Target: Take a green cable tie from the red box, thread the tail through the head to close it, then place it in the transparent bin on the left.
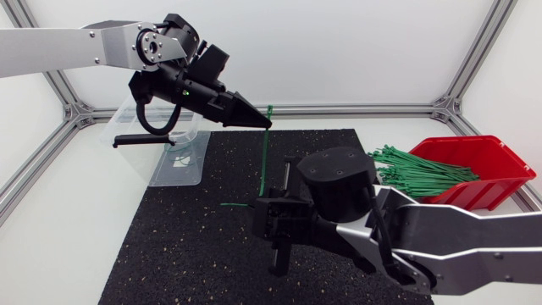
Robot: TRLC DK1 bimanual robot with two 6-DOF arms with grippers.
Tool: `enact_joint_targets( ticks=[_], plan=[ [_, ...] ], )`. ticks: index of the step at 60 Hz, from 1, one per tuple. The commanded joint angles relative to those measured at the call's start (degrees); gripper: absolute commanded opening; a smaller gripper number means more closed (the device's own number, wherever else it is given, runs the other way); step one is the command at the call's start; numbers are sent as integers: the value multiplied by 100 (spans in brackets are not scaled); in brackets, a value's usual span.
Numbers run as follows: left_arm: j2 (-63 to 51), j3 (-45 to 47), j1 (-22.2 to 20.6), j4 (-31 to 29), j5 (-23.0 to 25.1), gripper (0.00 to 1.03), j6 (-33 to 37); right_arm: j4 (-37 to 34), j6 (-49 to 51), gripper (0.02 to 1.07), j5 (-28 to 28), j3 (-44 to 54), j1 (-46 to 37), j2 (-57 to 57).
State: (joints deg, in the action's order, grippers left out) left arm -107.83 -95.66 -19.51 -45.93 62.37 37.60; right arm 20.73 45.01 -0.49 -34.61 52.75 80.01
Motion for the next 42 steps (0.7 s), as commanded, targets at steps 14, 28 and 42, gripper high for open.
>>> enact_joint_targets(
  ticks=[14,28,42],
  plan=[
    [474,416,79,40,82,3,168,247,-248,7,14,297,25,-469],
    [570,548,61,84,82,3,159,370,-89,7,84,587,236,-583],
    [676,654,17,146,74,3,133,-614,-441,7,330,490,95,-996]
  ],
)
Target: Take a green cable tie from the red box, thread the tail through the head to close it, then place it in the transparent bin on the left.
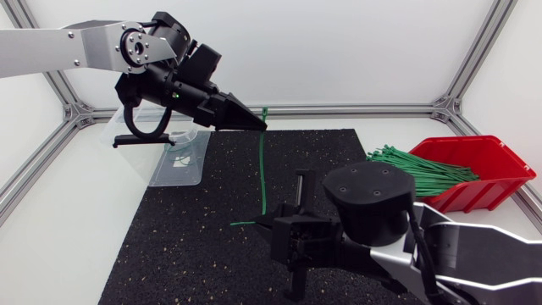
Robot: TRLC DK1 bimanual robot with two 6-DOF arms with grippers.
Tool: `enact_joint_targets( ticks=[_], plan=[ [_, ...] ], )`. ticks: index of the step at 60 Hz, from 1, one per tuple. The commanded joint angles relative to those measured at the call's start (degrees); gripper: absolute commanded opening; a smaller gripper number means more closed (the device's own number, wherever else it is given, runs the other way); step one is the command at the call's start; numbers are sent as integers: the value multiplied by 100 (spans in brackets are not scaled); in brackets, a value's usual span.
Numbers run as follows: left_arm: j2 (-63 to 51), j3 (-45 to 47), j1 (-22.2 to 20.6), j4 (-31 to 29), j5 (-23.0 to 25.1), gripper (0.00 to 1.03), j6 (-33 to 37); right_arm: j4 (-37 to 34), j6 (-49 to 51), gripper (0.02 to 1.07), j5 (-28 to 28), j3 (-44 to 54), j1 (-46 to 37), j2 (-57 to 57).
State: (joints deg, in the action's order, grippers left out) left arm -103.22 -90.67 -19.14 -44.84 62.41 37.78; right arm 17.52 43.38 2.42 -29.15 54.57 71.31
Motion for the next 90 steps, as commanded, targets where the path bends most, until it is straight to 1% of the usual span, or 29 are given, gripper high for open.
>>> enact_joint_targets(
  ticks=[1,6,12,16,18,21,22,25,28,32,34,38,43,45,49,54,57,63,69,73,81,86,90],
  plan=[
    [215,164,-29,37,69,3,116,-275,-347,7,75,-30,-139,-187],
    [232,182,-46,72,69,3,89,-310,-611,7,312,49,-262,-565],
    [241,190,-64,107,69,3,54,-143,-655,7,259,102,-271,-671],
    [285,252,-73,160,69,3,45,-196,-954,7,321,49,-280,-750],
    [320,296,-73,212,69,3,28,-56,-1006,7,251,128,-297,-811],
    [417,445,-90,336,61,3,28,454,-1165,7,-4,313,-324,-926],
    [452,489,-99,379,61,3,28,507,-1182,7,-48,348,-315,-952],
    [531,603,-125,494,34,3,10,296,-1402,7,-118,348,-253,-978],
    [548,647,-134,529,17,3,-7,68,-1683,7,154,383,-201,-1225],
    [548,683,-143,582,8,3,-16,-38,-2000,7,892,427,-333,-1497],
    [540,709,-143,617,-10,3,-25,-117,-2123,7,954,348,-429,-1515],
    [566,788,-143,713,-27,3,-25,-724,-2316,7,1147,-56,-596,-1225],
    [628,937,-143,880,-36,3,-43,-838,-2483,7,1226,-179,-658,-1181],
    [698,1061,-152,1003,-54,3,-43,-961,-2545,7,1270,-267,-710,-1128],
    [856,1307,-161,1346,-106,3,-131,-1216,-2685,7,1604,-425,-895,-1031],
    [1076,1641,-161,1838,-186,3,-315,-1409,-2808,7,1885,-548,-1080,-961],
    [1225,1843,-169,2076,-309,3,-341,-1515,-2966,7,2035,-645,-1168,-873],
    [1454,2221,-161,2533,-405,3,-403,-1717,-3125,7,2404,-803,-1343,-776],
    [1594,2528,-169,2972,-555,3,-491,-1805,-3239,7,2580,-873,-1378,-636],
    [1673,2678,-187,3157,-634,3,-491,-1857,-3274,7,2729,-926,-1449,-495],
    [1928,3135,-319,3825,-968,3,-517,-1892,-3397,7,2923,-970,-1572,-416],
    [2095,3390,-345,4361,-1126,3,-684,-1954,-3432,7,3072,-1023,-1669,-328],
    [2201,3530,-345,4633,-1249,3,-772,-1954,-3494,7,3142,-1032,-1712,-258]
  ],
)
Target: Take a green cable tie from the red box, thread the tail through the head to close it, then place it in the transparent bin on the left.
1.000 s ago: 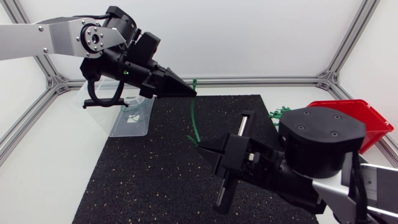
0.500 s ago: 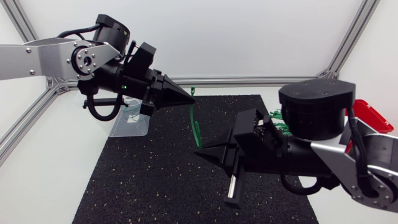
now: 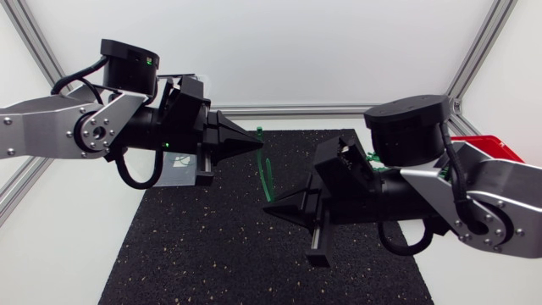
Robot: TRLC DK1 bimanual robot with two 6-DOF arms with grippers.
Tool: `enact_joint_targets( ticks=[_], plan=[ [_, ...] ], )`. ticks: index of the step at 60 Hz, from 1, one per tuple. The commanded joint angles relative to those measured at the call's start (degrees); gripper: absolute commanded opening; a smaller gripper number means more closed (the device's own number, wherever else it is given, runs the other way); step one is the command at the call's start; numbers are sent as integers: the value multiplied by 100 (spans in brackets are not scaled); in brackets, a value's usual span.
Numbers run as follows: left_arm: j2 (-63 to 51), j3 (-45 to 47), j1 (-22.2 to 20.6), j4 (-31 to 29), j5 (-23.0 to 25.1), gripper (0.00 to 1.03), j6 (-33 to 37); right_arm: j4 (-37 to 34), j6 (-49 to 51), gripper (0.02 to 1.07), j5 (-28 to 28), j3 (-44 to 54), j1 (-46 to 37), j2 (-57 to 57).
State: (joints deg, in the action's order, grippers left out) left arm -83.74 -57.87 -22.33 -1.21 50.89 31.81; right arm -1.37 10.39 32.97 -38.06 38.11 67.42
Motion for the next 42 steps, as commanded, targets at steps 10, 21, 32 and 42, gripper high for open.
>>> enact_joint_targets(
  ticks=[10,21,32,42],
  plan=[
    [412,443,-88,570,-291,3,-158,-92,-257,7,210,-201,-190,307],
    [561,786,-299,1000,-704,3,-96,-215,-292,7,350,-324,-313,509],
    [579,988,-386,1220,-941,3,167,-312,-345,7,421,-395,-365,580],
    [649,1164,-448,1378,-1169,3,387,-382,-345,7,491,-412,-418,641]
  ],
)
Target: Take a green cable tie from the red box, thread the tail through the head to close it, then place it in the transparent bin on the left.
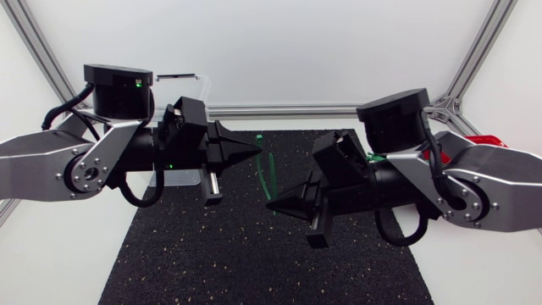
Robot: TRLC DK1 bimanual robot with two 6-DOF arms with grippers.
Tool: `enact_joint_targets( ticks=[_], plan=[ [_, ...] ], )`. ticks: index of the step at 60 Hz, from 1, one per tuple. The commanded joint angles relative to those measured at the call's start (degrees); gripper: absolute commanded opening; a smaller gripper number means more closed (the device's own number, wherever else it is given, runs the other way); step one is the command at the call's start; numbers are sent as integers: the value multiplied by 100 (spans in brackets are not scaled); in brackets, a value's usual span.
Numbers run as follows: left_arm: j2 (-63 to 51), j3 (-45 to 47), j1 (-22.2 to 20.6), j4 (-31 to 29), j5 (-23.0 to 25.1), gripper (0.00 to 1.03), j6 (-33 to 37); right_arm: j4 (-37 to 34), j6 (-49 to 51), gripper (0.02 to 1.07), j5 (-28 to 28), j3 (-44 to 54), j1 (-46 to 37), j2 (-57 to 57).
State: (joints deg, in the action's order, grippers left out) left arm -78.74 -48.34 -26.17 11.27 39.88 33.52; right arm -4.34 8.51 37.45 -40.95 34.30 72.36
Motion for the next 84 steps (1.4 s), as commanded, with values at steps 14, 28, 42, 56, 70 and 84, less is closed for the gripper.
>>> enact_joint_targets(
  ticks=[14,28,42,56,70,84],
  plan=[
    [254,360,-160,332,-235,3,322,-93,-183,7,104,-141,-47,288],
    [403,553,-371,447,-542,3,542,-102,-192,7,140,-159,-64,358],
    [544,703,-476,649,-824,3,691,-102,-201,7,148,-159,-99,402],
    [579,887,-591,842,-1061,3,911,-93,-201,7,166,-159,-99,428],
    [658,993,-696,983,-1228,3,1025,-76,-192,7,192,-150,-108,463],
    [685,1107,-854,1132,-1439,3,1148,-58,-192,7,201,-106,-117,384]
  ],
)
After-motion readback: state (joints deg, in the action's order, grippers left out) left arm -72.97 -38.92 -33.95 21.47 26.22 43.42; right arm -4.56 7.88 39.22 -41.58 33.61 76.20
